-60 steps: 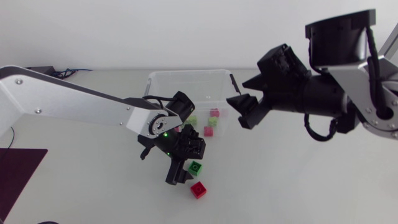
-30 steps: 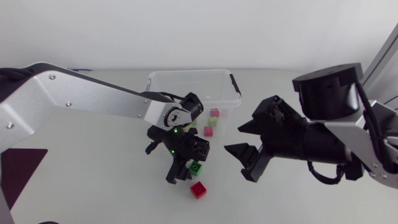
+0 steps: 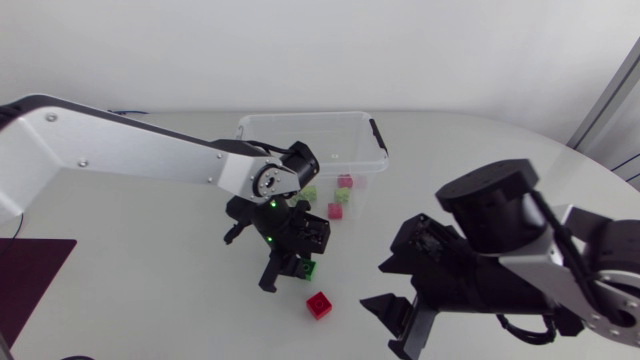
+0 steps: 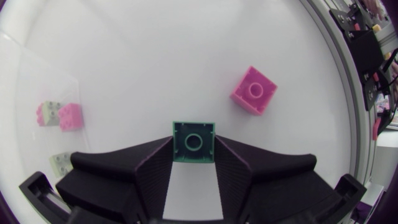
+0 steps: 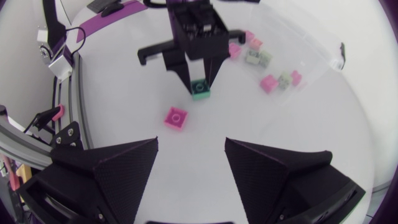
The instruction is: Pick up the duplo bricks and place them in the container
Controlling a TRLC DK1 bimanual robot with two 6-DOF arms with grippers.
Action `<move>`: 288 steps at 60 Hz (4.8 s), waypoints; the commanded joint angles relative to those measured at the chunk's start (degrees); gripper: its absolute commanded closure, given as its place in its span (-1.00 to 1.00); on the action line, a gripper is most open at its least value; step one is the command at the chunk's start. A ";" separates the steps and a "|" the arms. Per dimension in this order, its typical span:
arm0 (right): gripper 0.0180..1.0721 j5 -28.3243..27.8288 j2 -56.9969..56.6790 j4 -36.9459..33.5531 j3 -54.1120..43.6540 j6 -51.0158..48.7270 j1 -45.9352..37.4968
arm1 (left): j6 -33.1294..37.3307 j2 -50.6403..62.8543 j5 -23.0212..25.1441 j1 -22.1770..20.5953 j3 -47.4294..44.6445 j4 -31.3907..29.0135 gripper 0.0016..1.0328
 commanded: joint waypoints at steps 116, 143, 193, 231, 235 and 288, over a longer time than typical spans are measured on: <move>0.69 0.03 47.32 -23.10 35.92 16.99 3.80 | -42.20 -15.33 -9.59 13.04 -0.23 38.55 -0.49; 0.69 5.22 27.81 -25.48 42.25 15.58 -2.62 | -56.35 -23.42 -10.20 20.87 -1.72 27.65 -0.92; -0.05 17.79 46.88 13.81 47.26 7.06 -7.27 | -59.16 -49.87 -13.72 26.23 -20.97 24.22 -0.92; -0.90 27.19 8.92 18.82 23.88 -2.26 -10.26 | -61.98 -78.17 -13.72 33.17 -36.44 26.33 -0.92; -0.90 28.16 4.26 18.82 20.72 -2.79 -11.58 | -61.80 -80.28 -13.72 33.61 -37.67 26.33 -0.92; -0.90 21.46 -44.94 18.82 -16.15 -2.29 -32.59 | -64.75 -101.76 -13.65 38.36 -56.93 32.27 -0.91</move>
